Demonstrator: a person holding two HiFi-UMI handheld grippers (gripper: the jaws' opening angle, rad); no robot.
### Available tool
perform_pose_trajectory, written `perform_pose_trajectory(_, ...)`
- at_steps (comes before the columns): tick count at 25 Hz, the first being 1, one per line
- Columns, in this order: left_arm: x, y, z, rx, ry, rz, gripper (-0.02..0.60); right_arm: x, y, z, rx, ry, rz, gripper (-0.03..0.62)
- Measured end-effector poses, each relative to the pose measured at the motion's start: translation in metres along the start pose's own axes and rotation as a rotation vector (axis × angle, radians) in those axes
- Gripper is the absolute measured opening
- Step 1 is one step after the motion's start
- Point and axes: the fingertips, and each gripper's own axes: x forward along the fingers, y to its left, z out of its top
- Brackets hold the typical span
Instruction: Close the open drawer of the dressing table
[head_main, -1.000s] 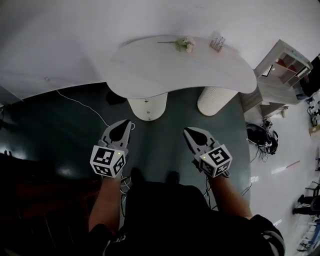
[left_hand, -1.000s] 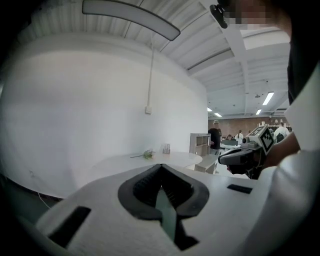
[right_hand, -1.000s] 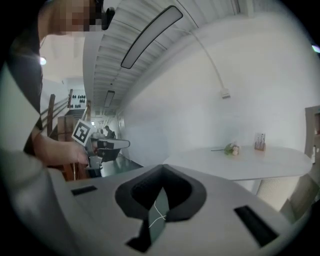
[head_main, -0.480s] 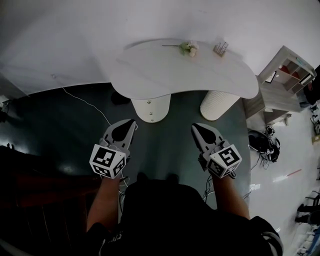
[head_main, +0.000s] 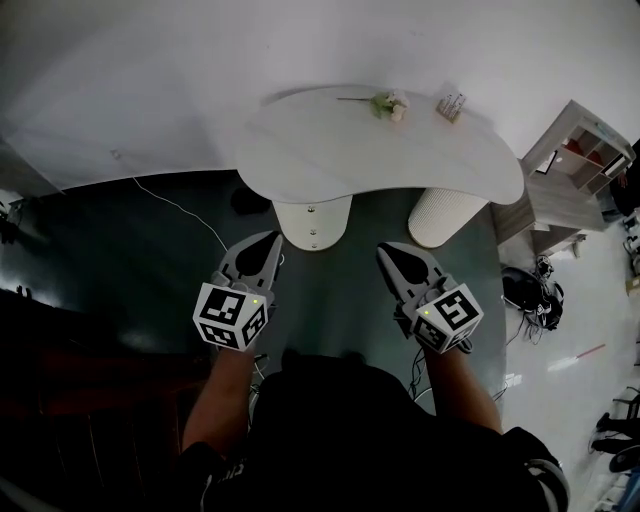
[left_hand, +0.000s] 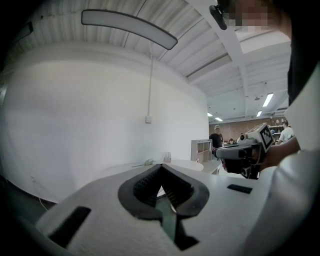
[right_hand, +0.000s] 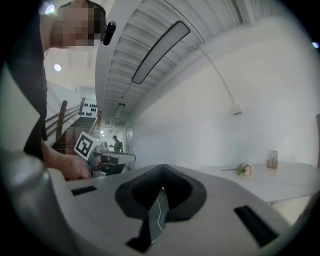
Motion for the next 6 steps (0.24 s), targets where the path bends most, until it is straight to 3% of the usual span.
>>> perform_pose_trajectory(6, -0.0003, 0.0114, -0.0011, -0.002, 0.008, 0.0, 0.008, 0.0115, 0.0038, -0.0028, 0.008, 0.006, 0.003, 0.003)
